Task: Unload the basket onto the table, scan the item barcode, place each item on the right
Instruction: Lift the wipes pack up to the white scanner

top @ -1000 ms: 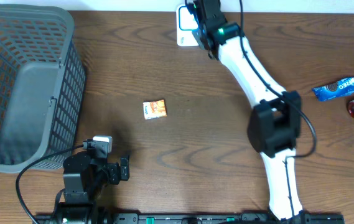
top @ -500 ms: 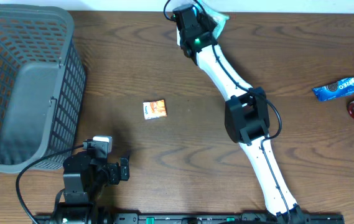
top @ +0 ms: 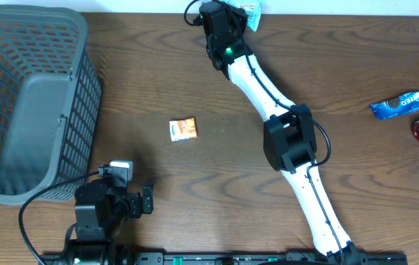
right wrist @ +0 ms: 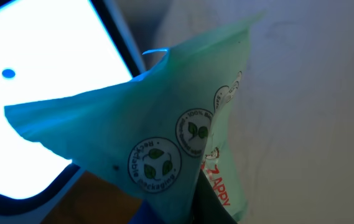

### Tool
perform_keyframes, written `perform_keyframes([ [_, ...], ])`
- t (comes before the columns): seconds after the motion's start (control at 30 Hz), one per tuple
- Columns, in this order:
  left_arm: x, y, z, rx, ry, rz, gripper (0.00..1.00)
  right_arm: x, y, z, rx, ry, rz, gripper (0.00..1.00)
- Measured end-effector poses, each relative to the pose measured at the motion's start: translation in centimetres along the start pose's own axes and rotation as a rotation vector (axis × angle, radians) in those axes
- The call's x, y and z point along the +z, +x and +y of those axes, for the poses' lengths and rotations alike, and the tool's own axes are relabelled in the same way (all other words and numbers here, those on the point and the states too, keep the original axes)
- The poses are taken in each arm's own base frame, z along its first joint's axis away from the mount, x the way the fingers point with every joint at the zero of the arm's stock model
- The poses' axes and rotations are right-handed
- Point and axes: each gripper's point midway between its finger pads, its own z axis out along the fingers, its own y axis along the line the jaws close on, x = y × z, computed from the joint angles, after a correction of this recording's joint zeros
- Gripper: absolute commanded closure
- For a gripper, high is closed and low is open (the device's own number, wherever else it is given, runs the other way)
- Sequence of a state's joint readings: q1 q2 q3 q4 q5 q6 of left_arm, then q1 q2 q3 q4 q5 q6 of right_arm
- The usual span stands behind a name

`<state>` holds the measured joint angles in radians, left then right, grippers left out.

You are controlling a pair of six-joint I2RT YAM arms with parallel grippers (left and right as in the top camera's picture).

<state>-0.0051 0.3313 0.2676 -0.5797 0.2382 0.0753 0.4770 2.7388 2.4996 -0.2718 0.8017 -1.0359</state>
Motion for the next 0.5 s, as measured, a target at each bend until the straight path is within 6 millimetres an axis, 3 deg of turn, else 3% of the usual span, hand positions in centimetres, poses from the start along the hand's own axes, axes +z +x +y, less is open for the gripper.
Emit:
perform_keyframes([
  [0.3, 0.0, 0.0, 0.0, 0.0, 0.0, 0.0, 0.02, -0.1, 2.9, 2.8, -0.095, -0.073, 0.11, 0.99],
  [0.5, 0.0, 0.0, 0.0, 0.0, 0.0, -0.001, 0.02, -3.8, 7.5, 4.1, -0.186, -0.251, 0.259, 0.99],
])
